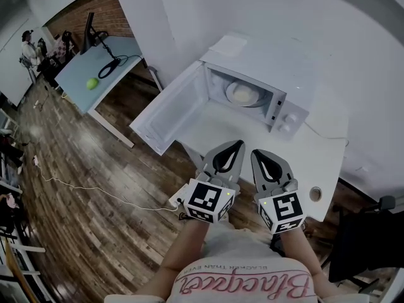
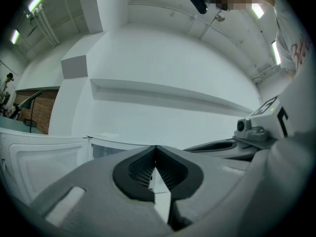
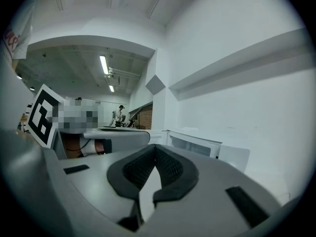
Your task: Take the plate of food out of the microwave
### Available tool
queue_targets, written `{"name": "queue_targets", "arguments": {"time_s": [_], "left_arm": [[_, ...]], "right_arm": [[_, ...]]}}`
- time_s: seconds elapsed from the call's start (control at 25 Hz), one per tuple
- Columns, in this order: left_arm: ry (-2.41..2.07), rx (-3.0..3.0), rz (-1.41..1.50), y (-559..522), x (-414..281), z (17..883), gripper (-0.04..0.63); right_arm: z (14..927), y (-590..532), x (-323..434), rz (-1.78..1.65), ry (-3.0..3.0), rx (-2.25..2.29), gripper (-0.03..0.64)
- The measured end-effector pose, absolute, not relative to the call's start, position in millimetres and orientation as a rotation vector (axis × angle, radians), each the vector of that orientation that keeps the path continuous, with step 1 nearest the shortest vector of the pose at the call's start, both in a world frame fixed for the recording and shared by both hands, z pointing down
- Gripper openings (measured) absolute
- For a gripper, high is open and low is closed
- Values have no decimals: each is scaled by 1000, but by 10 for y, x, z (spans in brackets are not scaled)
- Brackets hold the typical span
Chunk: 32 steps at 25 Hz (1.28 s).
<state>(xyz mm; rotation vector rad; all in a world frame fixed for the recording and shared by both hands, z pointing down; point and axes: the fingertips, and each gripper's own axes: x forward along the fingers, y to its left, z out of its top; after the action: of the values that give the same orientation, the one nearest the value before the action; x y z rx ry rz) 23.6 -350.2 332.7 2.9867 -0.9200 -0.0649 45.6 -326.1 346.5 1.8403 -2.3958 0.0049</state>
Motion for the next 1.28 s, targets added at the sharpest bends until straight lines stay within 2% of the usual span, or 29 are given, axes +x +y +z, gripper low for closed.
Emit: {"name": "queue_targets", "arguments": {"time_s": [0.52,1.28], "left_arm": [[-811,2985,-40,-3951,169,3475,5],[-799,2944,39,-4145,797,3587,6]], "right_arm": [[3616,-3665,317,70,-2343,1898,11],[3523,-3845,928,113,-2353,1903,11]]}}
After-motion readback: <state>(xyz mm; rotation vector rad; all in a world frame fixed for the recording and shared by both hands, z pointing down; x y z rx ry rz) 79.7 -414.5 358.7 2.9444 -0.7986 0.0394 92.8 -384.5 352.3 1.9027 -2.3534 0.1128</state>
